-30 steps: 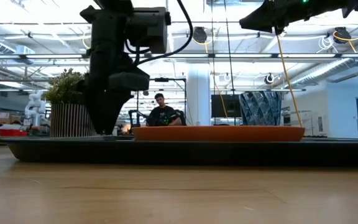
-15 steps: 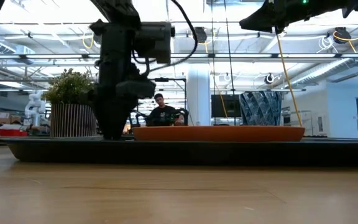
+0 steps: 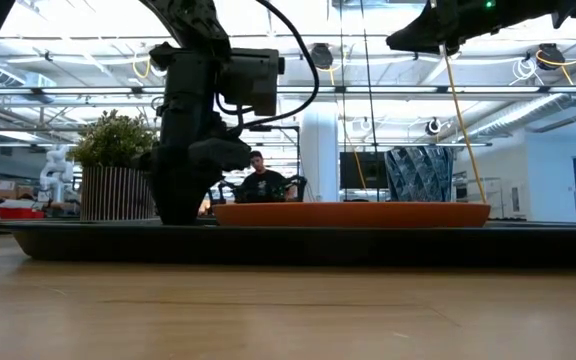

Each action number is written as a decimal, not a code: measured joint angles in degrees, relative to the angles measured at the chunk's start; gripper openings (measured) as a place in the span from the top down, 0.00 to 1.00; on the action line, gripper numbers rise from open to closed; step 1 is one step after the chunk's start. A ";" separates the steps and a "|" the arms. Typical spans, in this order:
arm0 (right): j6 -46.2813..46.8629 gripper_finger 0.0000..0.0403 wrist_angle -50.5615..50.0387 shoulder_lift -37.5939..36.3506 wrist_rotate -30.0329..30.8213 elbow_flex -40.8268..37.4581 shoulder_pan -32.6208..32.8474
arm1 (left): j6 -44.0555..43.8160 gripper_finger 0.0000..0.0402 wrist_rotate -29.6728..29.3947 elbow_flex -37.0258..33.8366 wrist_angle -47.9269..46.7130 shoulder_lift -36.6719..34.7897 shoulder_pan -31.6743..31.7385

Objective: Pick and place plate/cup/fork/spoon on tray
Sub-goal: Adjust the orange fork on the black tray

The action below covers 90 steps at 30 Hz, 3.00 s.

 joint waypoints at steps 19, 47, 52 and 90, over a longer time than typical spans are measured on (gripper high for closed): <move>0.02 0.68 -0.04 0.00 -0.04 0.00 0.00 | -5.05 0.84 1.14 -3.46 2.76 -0.44 -0.44; 0.08 0.68 -2.55 -0.02 -0.28 -0.02 0.00 | -21.53 0.88 1.53 -4.72 -2.85 -3.39 -0.96; 0.37 0.68 -4.31 -0.02 -0.28 -0.02 0.00 | -23.70 0.88 1.38 -4.62 -2.72 -3.43 -0.83; -2.10 0.68 -6.88 -0.02 -0.57 -0.02 0.04 | -40.98 0.88 -1.18 -4.46 -4.15 -3.65 -4.45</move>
